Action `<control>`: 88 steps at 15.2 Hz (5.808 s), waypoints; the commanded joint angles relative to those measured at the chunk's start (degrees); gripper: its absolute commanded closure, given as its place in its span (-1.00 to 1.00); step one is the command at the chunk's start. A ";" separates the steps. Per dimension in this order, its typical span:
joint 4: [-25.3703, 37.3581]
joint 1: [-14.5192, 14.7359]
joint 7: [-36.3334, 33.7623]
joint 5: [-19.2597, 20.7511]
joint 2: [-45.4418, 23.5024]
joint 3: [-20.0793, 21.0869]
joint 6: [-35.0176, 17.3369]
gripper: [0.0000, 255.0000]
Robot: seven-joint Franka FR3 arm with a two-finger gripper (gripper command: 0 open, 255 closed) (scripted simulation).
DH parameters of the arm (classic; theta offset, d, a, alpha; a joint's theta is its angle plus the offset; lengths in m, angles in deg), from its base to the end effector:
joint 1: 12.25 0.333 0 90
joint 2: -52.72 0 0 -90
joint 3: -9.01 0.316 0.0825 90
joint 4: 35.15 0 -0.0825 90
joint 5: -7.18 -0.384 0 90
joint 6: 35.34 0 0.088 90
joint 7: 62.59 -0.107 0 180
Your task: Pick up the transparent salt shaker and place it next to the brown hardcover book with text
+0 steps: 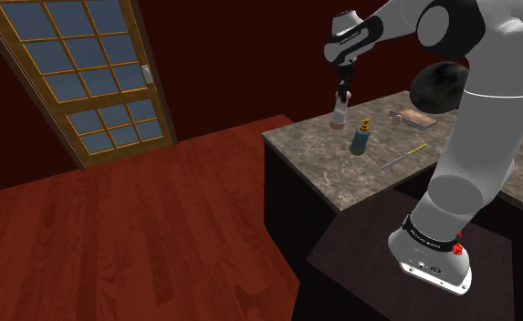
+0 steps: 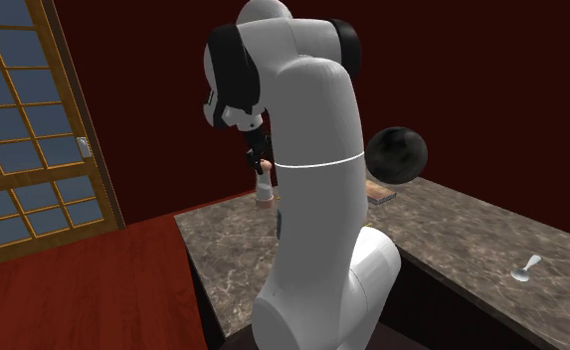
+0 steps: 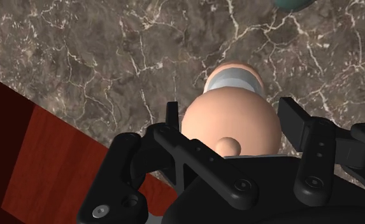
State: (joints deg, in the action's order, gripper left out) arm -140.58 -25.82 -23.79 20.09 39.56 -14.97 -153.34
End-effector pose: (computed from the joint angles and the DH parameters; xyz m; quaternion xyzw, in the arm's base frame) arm 0.4887 -0.3734 0.4165 0.9870 0.0681 -0.0877 0.1160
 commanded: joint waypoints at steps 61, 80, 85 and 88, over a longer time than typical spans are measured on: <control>18.43 -18.23 37.09 -3.96 5.48 -14.13 15.14 1.00; 16.87 -27.61 49.08 -11.30 -1.75 -17.31 5.72 1.00; 13.04 -27.32 48.53 -11.16 -1.78 -17.21 1.93 1.00; 10.96 -27.24 48.29 -11.21 -1.99 -17.12 -0.29 1.00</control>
State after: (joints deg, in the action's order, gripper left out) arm -128.77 -53.15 24.62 8.80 37.47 -32.09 -152.83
